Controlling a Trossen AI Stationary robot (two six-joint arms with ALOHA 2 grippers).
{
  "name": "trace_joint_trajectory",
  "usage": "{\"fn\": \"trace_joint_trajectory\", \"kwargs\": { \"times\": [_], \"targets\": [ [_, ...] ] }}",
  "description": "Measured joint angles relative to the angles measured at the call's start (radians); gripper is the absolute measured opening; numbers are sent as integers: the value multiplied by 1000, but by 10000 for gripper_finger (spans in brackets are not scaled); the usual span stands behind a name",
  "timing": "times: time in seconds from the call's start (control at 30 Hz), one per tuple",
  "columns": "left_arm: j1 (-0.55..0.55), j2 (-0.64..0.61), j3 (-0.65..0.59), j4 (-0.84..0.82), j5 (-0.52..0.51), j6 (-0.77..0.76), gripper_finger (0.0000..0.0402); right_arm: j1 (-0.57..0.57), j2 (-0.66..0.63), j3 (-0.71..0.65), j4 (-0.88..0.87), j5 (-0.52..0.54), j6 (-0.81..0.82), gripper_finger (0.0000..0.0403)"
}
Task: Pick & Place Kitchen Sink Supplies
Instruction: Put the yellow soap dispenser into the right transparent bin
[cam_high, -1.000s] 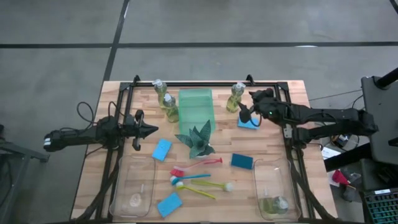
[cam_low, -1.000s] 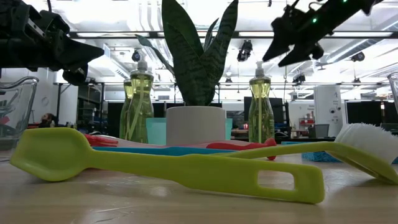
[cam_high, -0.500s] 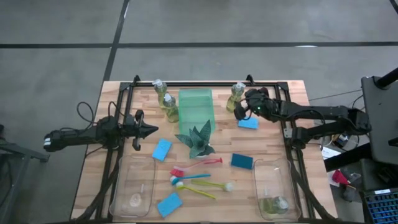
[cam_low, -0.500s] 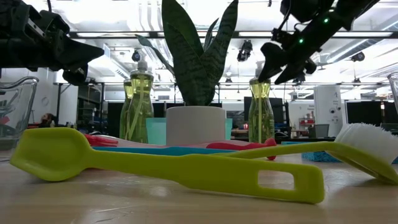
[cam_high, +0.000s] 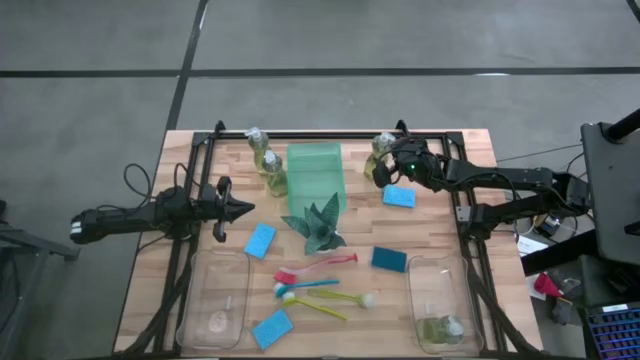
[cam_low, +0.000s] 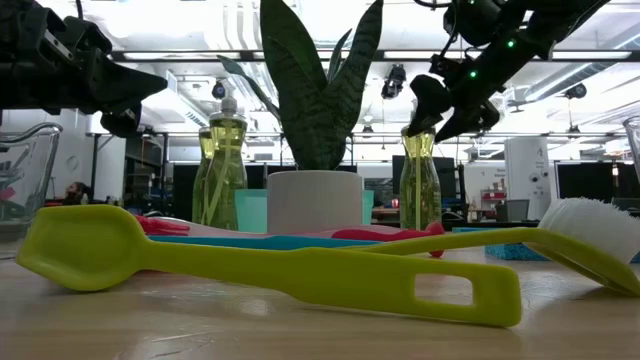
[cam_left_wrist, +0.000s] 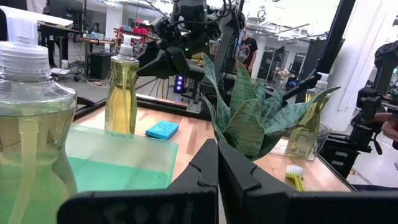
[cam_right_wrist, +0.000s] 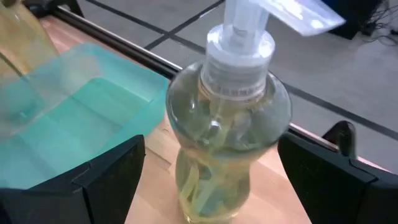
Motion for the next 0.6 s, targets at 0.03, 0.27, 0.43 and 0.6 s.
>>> {"fn": "trace_joint_trajectory", "kwargs": {
  "times": [0.03,0.27,0.43,0.6],
  "targets": [
    [0,0,0,0,0,0,0,-9,6,0,6,-6,3,365],
    [0,0,0,0,0,0,0,-59,63,0,56,-46,-2,365],
    [0,0,0,0,0,0,0,-60,89,0,112,-47,-20,355],
    [0,0,0,0,0,0,0,-60,85,0,119,-45,-28,322]
  ]
}}
